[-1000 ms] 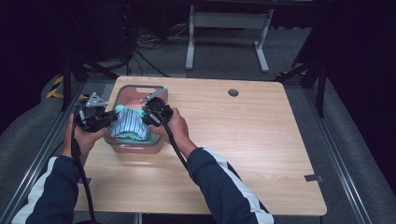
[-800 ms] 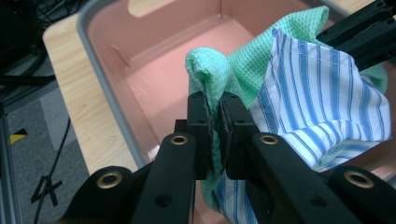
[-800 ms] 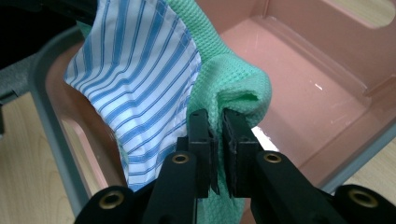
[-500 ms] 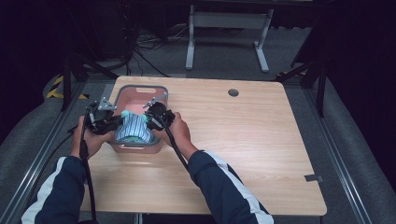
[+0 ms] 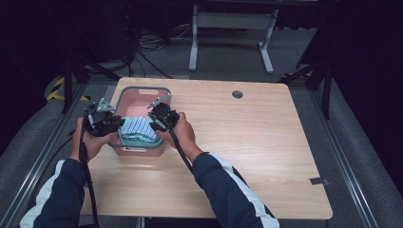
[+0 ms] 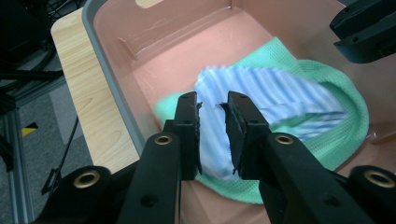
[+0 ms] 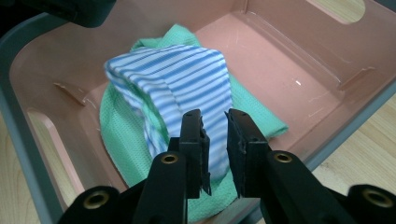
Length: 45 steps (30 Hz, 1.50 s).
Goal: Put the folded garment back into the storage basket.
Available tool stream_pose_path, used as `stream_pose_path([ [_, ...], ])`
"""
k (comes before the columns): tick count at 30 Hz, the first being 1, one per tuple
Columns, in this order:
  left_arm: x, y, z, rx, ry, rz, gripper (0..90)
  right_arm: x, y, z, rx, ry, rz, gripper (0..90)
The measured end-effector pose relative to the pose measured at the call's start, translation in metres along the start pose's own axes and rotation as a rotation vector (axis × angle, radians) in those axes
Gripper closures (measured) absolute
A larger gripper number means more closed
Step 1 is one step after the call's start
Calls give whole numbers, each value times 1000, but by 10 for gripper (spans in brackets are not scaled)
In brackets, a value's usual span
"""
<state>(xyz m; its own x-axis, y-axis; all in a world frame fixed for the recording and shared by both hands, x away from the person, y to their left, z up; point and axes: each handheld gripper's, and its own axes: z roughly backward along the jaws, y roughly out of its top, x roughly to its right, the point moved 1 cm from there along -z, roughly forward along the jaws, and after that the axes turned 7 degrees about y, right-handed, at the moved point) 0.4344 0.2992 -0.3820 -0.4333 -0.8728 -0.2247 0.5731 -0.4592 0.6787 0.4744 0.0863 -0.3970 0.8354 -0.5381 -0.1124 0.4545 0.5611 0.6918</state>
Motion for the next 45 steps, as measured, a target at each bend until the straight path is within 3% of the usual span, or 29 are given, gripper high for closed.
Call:
stream_pose_path([
  [9,4,3,8,36,-13,-12,686,0,-3,11,-4,-4,51,751],
  [21,19,7,25,102,-30,-19,565,9,-14,49,27,-24,92,704],
  [29,42,11,35,148,-62,-36,477,17,-25,74,27,-41,113,712],
  [35,58,16,39,175,-86,-54,414,26,-37,92,40,-52,101,682],
  [45,96,23,46,201,-147,-128,382,41,-68,123,35,-81,92,584],
])
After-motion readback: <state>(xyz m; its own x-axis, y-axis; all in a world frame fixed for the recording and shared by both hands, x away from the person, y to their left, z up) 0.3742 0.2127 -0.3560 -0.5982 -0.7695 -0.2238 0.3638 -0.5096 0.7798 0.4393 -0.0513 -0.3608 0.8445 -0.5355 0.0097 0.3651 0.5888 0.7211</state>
